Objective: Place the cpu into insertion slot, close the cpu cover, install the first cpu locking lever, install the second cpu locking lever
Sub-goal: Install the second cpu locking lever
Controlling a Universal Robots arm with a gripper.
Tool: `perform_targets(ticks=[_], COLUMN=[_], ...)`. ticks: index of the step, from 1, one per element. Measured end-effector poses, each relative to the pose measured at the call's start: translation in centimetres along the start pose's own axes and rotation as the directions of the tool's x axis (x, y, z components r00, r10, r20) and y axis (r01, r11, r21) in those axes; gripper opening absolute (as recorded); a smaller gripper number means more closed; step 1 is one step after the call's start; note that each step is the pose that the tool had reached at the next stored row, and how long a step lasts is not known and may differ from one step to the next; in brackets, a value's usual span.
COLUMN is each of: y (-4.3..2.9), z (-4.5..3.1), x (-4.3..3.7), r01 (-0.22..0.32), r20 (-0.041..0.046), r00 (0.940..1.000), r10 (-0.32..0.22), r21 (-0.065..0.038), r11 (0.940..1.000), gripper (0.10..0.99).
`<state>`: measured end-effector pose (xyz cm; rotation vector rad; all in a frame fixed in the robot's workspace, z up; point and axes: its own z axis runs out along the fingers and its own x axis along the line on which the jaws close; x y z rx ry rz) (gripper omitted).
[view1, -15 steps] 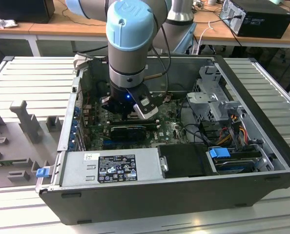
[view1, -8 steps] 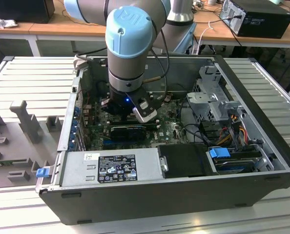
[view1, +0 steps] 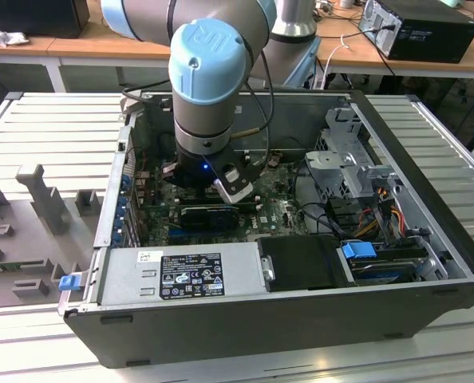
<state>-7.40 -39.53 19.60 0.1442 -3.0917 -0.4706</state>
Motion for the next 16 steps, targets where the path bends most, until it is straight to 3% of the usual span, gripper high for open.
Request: perform_targets(ticks=[3,9,14,16], y=[0.07,0.66,1.3,1.32], z=[-0.24,-2.11,-4.13,-4.18], x=[0.03,0.03,0.03,0.03], r01=[0.0,0.0,0.0,0.0], r20=[0.0,0.0001,0.0,0.0002], r00=[1.0,1.0,1.0,1.0], r10=[0.0,0.0,0.0,0.0], r21=[0.0,0.0,0.0,0.0], r11=[1.0,1.0,1.0,1.0], gripper=[0.106,0.106,0.106,0.106])
